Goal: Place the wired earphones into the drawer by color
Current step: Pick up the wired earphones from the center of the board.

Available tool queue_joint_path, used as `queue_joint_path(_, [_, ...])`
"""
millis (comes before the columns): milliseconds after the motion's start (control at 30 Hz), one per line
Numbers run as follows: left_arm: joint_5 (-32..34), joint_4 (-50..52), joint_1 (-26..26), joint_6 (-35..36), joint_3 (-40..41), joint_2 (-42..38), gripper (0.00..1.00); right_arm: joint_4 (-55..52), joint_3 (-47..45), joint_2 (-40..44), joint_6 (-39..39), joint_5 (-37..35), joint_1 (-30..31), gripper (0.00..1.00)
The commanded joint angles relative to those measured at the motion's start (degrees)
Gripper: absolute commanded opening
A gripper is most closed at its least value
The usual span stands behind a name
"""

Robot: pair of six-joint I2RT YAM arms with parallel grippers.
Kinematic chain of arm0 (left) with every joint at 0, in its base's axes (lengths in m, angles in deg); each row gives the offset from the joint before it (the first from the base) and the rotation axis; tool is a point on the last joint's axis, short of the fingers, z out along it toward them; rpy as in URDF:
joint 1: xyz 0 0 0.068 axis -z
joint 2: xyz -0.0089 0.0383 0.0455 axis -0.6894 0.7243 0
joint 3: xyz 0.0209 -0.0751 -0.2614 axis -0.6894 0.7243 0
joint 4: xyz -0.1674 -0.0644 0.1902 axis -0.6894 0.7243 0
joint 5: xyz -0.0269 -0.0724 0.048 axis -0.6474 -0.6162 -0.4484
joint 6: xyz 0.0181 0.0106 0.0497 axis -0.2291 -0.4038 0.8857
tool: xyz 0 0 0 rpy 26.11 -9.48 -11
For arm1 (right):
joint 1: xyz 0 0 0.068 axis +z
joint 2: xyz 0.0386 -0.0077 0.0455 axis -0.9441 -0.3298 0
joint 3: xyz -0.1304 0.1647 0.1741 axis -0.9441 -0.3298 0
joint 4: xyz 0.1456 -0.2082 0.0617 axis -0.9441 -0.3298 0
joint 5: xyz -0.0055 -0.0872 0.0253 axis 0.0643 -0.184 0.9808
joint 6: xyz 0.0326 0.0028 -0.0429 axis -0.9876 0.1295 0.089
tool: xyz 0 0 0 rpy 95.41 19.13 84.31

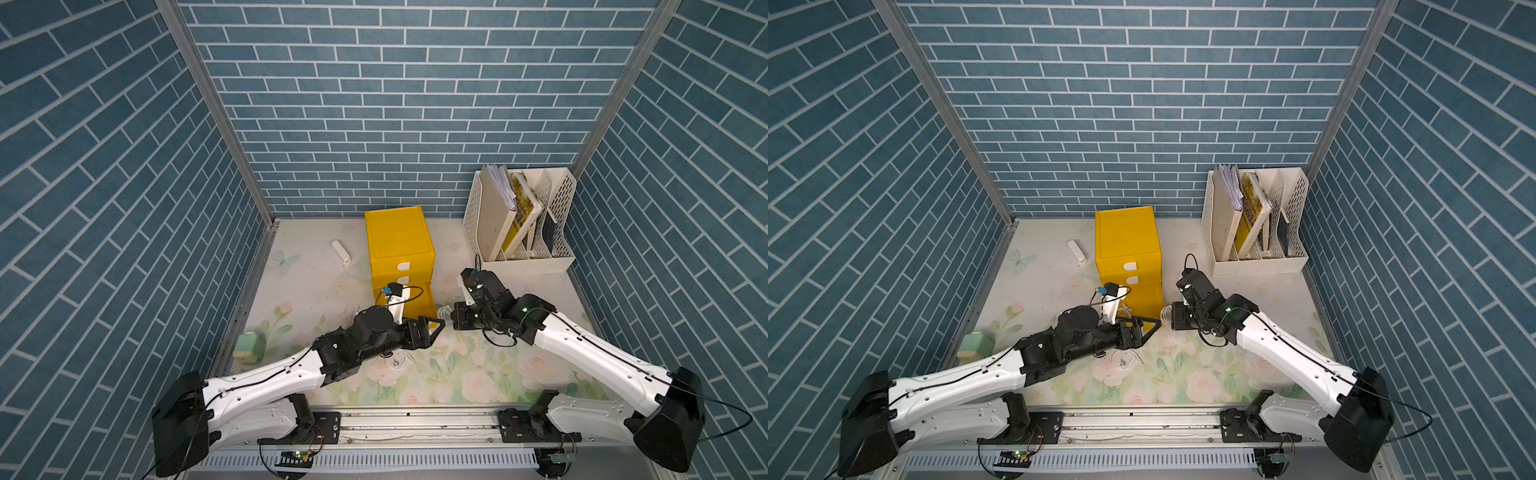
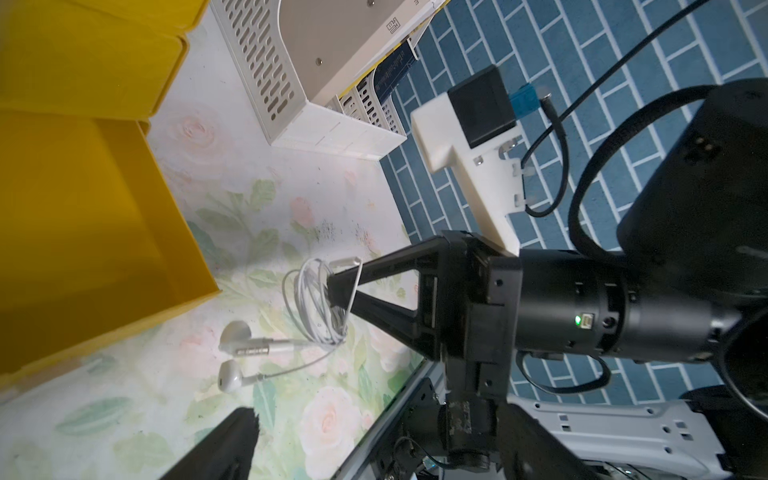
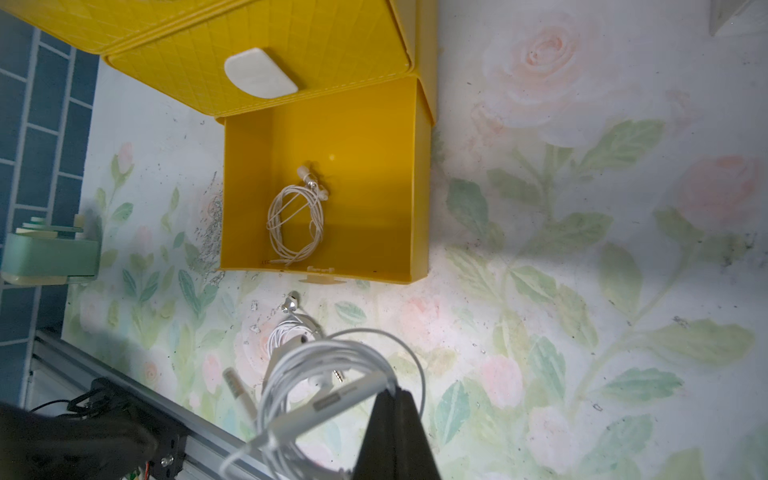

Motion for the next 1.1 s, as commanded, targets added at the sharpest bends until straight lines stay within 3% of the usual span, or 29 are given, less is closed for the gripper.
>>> queue_joint_path(0, [1.76, 4.29, -0.19, 6.26, -3.23, 2.43, 0.94, 1.06, -0.24, 2.47, 2.71, 1.58, 0.36, 0.01])
queue_joint_path(567, [-2.34, 3.4, -3.21, 10.58, -6.48, 11.1, 0.86, 1.25, -2.24, 5.67, 3.24, 4.57, 0.79, 0.0])
queue_joint_path(733, [-2.77, 4.06, -3.47, 11.56, -7.92, 12.55, 0.74, 1.76, -2.35, 5.22, 3.37, 4.92, 1.07, 0.0])
queue_joint_path(1067, [-3.11, 4.08, -3.8, 12.08, -9.65, 15.03, 0.33, 2.26, -2.38, 4.53, 3.28, 4.68, 1.65, 0.0])
